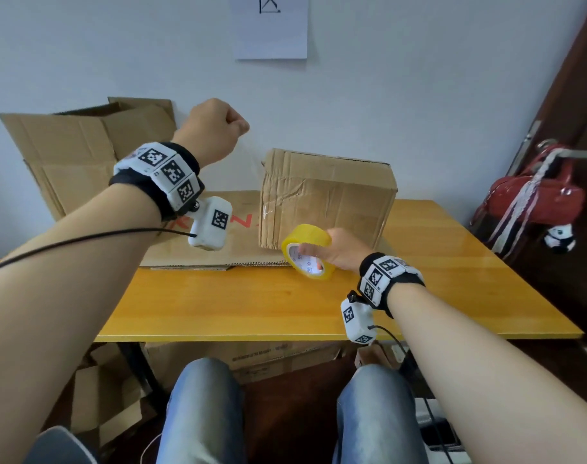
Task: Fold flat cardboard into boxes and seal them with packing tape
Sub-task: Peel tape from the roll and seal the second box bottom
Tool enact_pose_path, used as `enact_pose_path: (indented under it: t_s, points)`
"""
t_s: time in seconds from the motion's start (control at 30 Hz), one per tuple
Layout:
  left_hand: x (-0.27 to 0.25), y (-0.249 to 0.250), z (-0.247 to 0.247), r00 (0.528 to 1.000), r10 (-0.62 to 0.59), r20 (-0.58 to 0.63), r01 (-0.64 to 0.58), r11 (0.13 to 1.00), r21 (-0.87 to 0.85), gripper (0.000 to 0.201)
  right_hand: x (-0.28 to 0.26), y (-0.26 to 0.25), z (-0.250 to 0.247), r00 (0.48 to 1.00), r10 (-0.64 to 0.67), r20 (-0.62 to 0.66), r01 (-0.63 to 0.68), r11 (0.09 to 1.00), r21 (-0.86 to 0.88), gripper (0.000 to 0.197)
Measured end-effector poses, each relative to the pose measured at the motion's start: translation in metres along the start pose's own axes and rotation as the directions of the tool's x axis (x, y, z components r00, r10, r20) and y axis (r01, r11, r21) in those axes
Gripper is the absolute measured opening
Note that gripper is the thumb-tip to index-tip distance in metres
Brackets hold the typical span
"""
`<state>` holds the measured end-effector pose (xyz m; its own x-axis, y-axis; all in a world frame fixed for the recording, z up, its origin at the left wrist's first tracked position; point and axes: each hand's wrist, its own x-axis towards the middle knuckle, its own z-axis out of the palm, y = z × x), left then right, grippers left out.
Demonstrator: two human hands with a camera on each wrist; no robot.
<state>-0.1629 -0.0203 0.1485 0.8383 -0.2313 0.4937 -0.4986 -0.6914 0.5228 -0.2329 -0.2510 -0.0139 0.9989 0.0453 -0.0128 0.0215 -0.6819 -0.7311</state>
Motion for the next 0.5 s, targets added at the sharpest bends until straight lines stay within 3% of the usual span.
enact_pose_path:
  t_s: [0.07,0.13,0.3,0.4,0.5]
  points:
    - [0.001,0.009,-0.013,0.999,-0.012,-0.033,0.011,1.000,-0.027,0.023,-0.005,-0.010,-0.014,1.000,-0.004,0.024,0.004,1.000,0.001,0.029]
    - [0.006,0.019,-0.027,0.998,-0.020,-0.062,0.016,0.998,-0.060,0.025,-0.012,-0.022,-0.027,1.000,-0.023,-0.002,0.023,1.000,-0.014,0.021]
    - [0.017,0.040,-0.057,0.993,-0.056,-0.106,0.033,0.978,-0.205,0.024,-0.029,-0.054,-0.062,0.958,-0.073,-0.276,0.068,0.997,-0.027,0.016]
    - [0.024,0.050,-0.066,0.990,-0.084,-0.110,0.046,0.950,-0.309,0.028,-0.029,-0.061,-0.085,0.884,-0.073,-0.462,0.061,0.997,-0.042,0.024]
    - [0.034,0.059,-0.070,0.988,-0.083,-0.126,0.031,0.929,-0.368,0.024,-0.021,-0.059,-0.108,0.760,-0.104,-0.642,0.057,0.994,-0.093,0.025]
